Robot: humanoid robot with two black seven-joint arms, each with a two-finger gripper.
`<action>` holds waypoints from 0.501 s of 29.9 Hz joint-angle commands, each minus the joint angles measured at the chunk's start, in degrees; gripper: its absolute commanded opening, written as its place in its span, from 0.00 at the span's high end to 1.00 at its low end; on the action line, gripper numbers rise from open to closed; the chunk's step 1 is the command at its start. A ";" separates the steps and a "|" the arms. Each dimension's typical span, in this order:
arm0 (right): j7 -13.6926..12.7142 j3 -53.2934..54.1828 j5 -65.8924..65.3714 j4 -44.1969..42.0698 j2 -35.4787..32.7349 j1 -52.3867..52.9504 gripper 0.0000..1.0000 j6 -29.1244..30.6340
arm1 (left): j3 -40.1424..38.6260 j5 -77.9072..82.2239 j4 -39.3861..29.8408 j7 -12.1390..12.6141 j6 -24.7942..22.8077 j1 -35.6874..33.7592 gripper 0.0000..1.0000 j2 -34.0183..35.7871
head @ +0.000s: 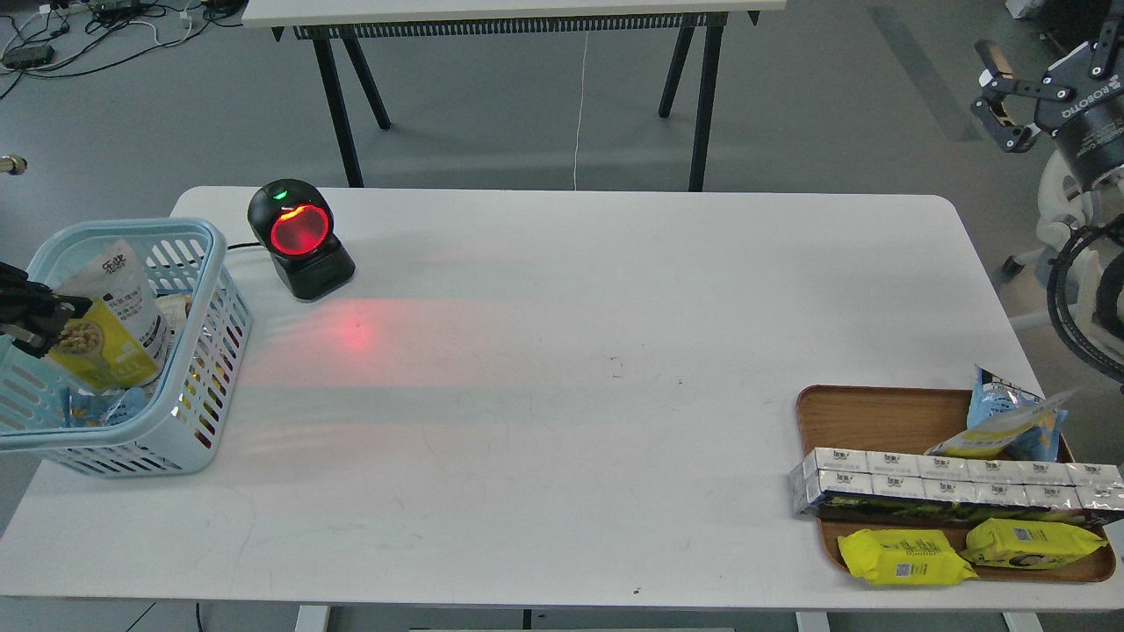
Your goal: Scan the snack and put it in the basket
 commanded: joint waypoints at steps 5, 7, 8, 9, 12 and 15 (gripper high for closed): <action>0.00 0.13 0.03 0.05 -0.47 -0.27 0.00 0.00 | -5.34 -0.89 0.10 0.00 -0.31 0.10 0.65 -0.08; 0.00 0.13 0.03 0.05 -0.47 -0.27 0.00 0.00 | -7.19 -3.52 0.10 0.00 -0.48 0.10 0.49 -0.17; 0.00 0.13 0.03 0.05 -0.47 -0.27 0.00 0.00 | -7.89 -5.27 0.10 0.00 -0.48 0.10 0.40 -0.25; 0.00 0.13 0.03 0.05 -0.47 -0.27 0.00 0.00 | -8.68 -7.81 0.19 0.00 -0.57 0.10 0.33 -0.43; 0.00 0.22 0.03 0.05 -0.56 -0.27 0.00 0.00 | -10.35 -15.90 1.67 0.00 -0.31 0.10 0.28 -2.18; 0.00 0.22 0.03 0.05 -0.47 -0.27 0.00 0.00 | -11.41 -22.67 3.52 0.00 0.04 0.10 0.24 -5.25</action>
